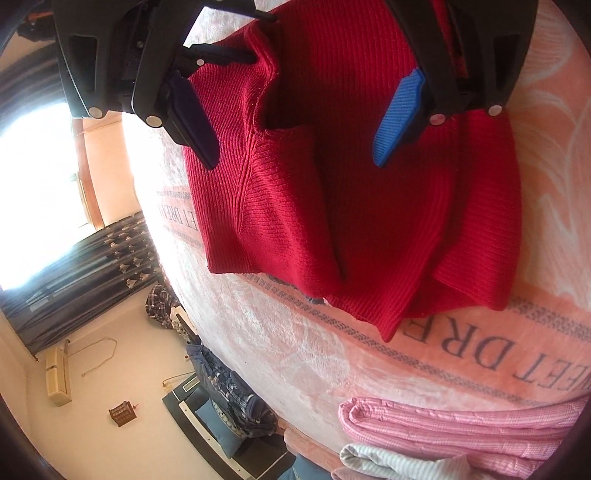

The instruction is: Fold small clothes

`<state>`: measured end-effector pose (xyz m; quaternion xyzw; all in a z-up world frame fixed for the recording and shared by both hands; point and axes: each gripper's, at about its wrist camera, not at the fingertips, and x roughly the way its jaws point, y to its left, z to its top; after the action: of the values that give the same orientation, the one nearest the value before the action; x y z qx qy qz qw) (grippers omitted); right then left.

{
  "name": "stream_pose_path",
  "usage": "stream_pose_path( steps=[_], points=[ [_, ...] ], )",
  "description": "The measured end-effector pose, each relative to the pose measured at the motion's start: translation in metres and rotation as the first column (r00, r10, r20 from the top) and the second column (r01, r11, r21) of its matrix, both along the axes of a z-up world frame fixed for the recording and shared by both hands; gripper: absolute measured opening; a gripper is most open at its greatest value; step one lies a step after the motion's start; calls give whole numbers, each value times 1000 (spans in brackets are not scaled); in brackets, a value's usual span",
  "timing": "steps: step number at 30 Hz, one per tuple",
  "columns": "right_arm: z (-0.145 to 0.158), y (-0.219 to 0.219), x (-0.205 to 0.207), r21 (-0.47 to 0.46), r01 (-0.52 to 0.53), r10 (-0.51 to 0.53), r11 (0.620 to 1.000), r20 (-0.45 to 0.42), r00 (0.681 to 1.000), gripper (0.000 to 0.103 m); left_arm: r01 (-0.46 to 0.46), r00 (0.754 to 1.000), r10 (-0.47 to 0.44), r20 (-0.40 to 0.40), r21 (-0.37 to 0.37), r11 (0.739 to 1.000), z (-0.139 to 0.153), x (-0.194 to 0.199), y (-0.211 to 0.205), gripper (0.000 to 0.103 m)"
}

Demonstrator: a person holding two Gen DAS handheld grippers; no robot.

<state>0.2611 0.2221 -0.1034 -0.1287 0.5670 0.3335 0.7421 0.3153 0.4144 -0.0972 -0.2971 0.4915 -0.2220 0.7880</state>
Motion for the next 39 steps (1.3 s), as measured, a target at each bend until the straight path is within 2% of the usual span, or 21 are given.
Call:
stream_pose_path(
  steps=[2,6,8,15,21,24,26,28,31,34,39],
  points=[
    [4,-15,9,75,45,-41,996,-66,997,9,6,1000,-6,-4,-13,1000,0,0,-1,84],
    [19,-50,23,271,151,-98,951,-198,975,8,-3,999,-1,-37,-93,996,-3,2,-3,84],
    [30,-66,27,330,182,-111,926,-222,969,8,3,999,-9,-50,-134,991,-5,4,-7,84],
    [51,-81,28,417,197,-117,887,-209,971,8,1,987,-49,-151,-306,952,-28,20,-36,84],
    [50,-92,32,444,186,-103,876,-205,973,7,-51,983,-20,-184,-377,925,-35,38,-52,85],
    [55,-102,30,469,192,-106,862,-205,973,7,-54,982,-20,-186,-387,921,-37,42,-58,84],
    [57,-112,28,477,195,-108,857,-203,973,7,-55,983,-19,-180,-398,916,-39,44,-61,79],
    [57,-112,29,481,196,-107,855,-207,973,7,-61,983,-11,-183,-387,920,-39,46,-62,57],
    [56,-111,24,475,185,-97,860,-203,974,7,-84,977,2,-212,-383,920,-41,47,-57,42],
    [52,-106,22,468,173,-88,867,-199,976,7,-66,977,-13,-211,-366,928,-40,43,-55,35],
    [48,-100,23,458,163,-81,874,-193,978,7,-70,967,-35,-254,-392,917,-41,39,-51,34]
  ],
)
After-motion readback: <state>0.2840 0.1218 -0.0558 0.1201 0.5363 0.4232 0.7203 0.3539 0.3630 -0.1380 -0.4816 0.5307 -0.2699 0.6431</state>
